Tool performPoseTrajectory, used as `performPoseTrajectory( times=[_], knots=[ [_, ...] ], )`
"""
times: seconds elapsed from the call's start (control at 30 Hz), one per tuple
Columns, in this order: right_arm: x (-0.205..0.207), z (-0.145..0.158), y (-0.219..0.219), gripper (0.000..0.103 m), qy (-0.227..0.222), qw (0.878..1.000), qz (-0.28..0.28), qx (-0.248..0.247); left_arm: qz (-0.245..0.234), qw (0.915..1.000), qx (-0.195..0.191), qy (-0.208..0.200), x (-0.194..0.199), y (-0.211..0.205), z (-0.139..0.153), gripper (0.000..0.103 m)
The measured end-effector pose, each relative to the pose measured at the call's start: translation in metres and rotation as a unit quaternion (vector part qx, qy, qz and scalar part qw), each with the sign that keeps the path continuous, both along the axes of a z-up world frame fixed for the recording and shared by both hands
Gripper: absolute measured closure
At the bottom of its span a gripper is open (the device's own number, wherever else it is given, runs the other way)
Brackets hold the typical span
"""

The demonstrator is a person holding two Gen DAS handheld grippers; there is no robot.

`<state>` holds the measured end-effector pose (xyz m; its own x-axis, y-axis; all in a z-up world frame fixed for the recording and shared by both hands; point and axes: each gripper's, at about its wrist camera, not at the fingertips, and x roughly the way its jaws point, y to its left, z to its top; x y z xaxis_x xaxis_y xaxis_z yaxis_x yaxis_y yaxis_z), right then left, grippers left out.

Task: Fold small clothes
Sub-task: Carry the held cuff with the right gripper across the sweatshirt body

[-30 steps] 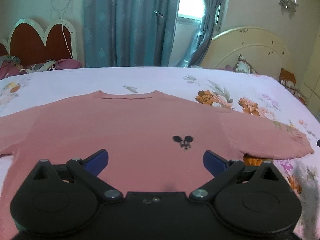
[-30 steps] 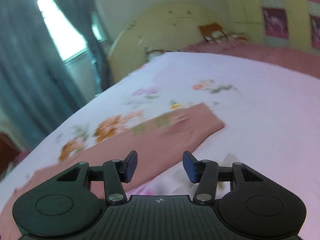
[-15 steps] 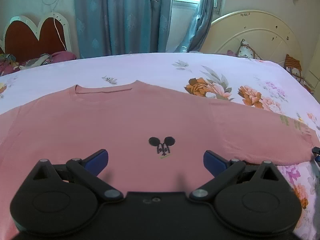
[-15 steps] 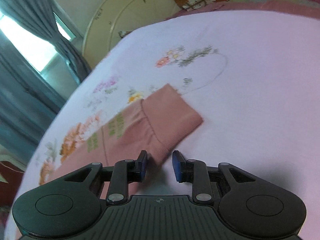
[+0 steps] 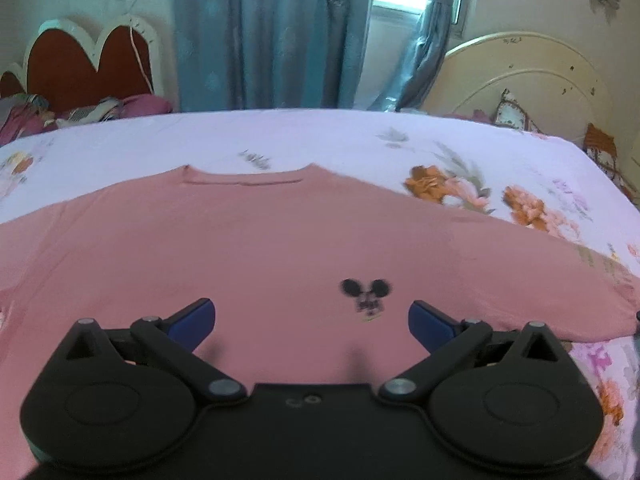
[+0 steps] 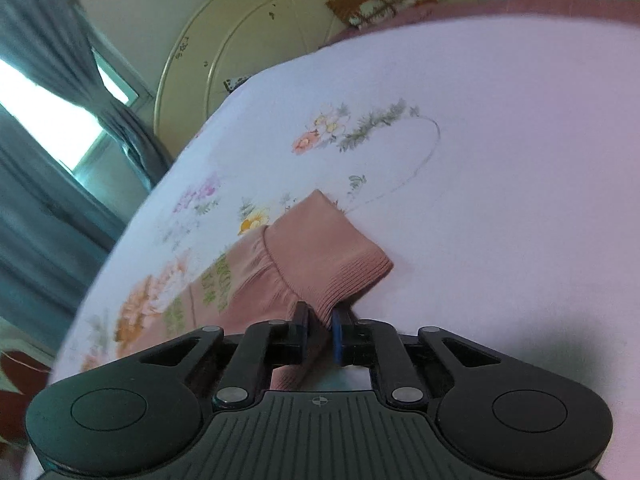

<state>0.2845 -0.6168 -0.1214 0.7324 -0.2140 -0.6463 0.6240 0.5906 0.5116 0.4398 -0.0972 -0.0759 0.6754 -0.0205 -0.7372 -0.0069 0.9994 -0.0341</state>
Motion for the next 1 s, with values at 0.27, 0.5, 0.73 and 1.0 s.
performPoseTrajectory(
  times=[0.27,0.5,0.73,1.0],
  knots=[
    [0.041,0.043,0.084,0.094,-0.017,0.99,0.115,-0.075,-0.003,1.0,-0.002,0.006,-0.001,0.065,-0.006,0.009],
    [0.095,0.071,0.257,0.094,-0.04,0.954,0.282,-0.093,0.01,0.9983,-0.052,0.025,-0.002,0.137,-0.017,0.004],
    [0.138,0.046,0.436,0.094,-0.02,0.904,0.411,-0.115,0.013,0.9977,-0.061,0.028,-0.013,0.196,-0.02,0.006],
    [0.148,-0.004,0.546,0.094,0.013,0.854,0.502,-0.133,0.033,0.9955,-0.085,0.024,-0.011,0.235,-0.028,0.006]
  ],
)
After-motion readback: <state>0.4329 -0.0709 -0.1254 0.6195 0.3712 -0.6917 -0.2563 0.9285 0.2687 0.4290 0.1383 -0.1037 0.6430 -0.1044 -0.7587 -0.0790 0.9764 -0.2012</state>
